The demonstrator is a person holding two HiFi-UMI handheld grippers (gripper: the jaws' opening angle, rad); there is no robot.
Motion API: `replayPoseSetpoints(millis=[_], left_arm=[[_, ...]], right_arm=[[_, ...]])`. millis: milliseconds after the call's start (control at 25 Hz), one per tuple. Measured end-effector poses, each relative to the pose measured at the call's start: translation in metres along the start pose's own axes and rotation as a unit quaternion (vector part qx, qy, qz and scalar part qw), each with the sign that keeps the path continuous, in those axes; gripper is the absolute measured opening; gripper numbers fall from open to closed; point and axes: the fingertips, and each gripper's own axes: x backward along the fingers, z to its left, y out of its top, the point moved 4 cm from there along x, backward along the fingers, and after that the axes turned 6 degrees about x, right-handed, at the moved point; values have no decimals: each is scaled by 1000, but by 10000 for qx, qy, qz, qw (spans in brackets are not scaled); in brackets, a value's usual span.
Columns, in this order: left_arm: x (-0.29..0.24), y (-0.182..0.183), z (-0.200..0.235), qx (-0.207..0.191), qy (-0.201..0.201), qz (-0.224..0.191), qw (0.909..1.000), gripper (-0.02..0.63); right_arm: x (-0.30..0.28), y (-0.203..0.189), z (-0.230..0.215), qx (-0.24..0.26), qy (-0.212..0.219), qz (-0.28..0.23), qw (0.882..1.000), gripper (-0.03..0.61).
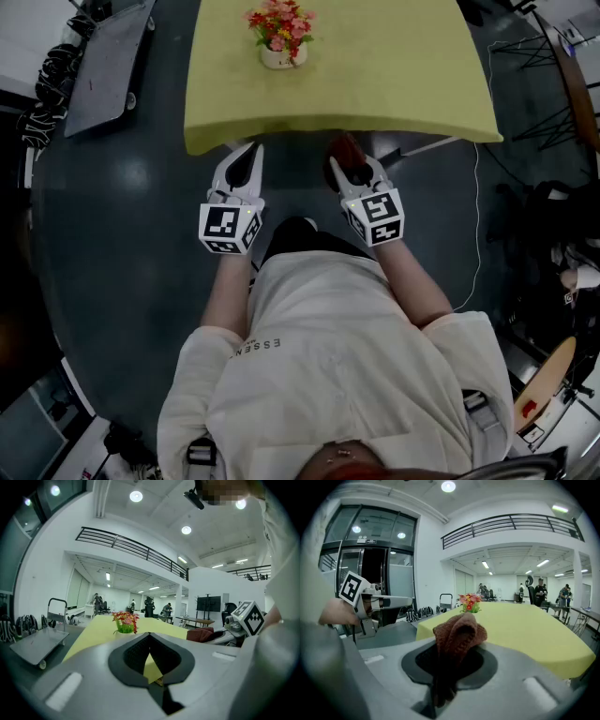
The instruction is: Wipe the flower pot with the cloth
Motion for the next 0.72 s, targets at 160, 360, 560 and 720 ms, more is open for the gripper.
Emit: replayPoseSetpoints(millis=[160, 360, 560, 720], left_arm=[[-2, -2, 2, 9, -33, 4, 10000, 11], [-7, -3, -1, 31, -64, 52, 10000, 11], [-11, -4, 0, 46, -50, 102, 9999, 11], [-12, -6, 10, 83, 111, 153, 9998, 9]], right_arm=[[-3, 0, -2, 5, -22, -12, 10000, 54], [-2, -3, -7, -57, -74, 24, 10000, 54], [-3, -6, -17, -249, -243, 48, 9994, 55], [-10, -7, -22, -343, -230, 55, 9991, 55]])
